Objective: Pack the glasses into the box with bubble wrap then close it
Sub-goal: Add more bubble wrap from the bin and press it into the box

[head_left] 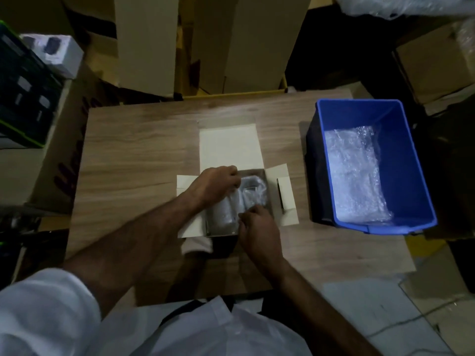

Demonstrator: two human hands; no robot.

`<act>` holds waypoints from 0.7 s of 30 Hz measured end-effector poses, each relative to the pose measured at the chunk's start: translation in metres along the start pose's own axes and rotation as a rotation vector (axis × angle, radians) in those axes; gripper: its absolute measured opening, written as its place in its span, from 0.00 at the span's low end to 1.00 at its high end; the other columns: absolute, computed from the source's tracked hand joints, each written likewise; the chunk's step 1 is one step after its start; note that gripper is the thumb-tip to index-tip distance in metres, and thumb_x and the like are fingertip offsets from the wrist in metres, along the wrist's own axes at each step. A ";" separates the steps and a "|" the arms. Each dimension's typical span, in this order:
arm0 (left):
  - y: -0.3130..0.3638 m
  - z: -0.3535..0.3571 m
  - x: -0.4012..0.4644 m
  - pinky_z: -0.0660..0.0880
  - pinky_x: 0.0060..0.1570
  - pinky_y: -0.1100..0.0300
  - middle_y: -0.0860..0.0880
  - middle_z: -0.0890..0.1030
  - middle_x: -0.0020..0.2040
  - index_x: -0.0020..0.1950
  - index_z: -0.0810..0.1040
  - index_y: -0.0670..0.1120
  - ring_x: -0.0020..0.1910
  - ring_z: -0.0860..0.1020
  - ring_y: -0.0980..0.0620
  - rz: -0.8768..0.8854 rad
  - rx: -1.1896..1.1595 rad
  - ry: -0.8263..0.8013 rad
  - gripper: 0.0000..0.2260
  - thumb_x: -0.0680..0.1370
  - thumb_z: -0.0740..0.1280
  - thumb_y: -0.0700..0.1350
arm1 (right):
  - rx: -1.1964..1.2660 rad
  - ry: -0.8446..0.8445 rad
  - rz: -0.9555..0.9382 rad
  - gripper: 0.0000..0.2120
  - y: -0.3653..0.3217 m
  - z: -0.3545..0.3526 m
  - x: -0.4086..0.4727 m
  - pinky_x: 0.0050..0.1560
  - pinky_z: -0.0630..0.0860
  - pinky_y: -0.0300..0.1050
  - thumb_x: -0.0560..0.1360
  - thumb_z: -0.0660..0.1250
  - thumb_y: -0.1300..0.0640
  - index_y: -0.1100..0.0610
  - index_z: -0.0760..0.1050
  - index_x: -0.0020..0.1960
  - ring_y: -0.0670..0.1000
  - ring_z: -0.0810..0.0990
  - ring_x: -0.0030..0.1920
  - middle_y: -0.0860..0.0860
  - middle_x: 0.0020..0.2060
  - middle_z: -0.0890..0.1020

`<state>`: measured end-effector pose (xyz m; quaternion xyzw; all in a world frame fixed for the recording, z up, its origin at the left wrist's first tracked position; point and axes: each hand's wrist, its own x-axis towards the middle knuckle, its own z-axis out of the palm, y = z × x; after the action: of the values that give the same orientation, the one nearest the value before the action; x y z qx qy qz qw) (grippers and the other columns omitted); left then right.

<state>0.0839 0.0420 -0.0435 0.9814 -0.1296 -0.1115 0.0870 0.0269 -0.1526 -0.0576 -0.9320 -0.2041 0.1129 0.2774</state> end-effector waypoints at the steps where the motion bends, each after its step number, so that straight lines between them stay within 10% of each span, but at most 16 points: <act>1: 0.000 0.002 -0.001 0.76 0.41 0.50 0.46 0.80 0.50 0.51 0.80 0.46 0.46 0.79 0.44 -0.017 0.028 0.008 0.05 0.77 0.68 0.46 | -0.038 0.029 -0.013 0.05 0.000 0.000 -0.001 0.46 0.76 0.45 0.77 0.69 0.58 0.57 0.84 0.46 0.52 0.77 0.45 0.54 0.44 0.81; 9: -0.013 0.020 -0.020 0.78 0.52 0.51 0.39 0.81 0.59 0.58 0.83 0.40 0.54 0.80 0.41 0.265 -0.006 0.081 0.15 0.78 0.61 0.43 | -0.064 -0.135 0.009 0.08 -0.002 -0.003 0.007 0.53 0.80 0.48 0.77 0.69 0.61 0.58 0.84 0.54 0.53 0.80 0.50 0.55 0.53 0.81; 21: -0.001 0.020 -0.035 0.67 0.68 0.47 0.44 0.67 0.78 0.79 0.66 0.45 0.74 0.68 0.44 0.104 0.057 -0.122 0.30 0.80 0.46 0.54 | -0.110 -0.279 -0.034 0.14 -0.004 -0.006 0.013 0.65 0.76 0.46 0.79 0.69 0.56 0.57 0.78 0.64 0.52 0.76 0.61 0.57 0.66 0.74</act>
<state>0.0469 0.0500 -0.0558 0.9668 -0.1884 -0.1628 0.0567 0.0388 -0.1467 -0.0516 -0.9176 -0.2621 0.2251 0.1966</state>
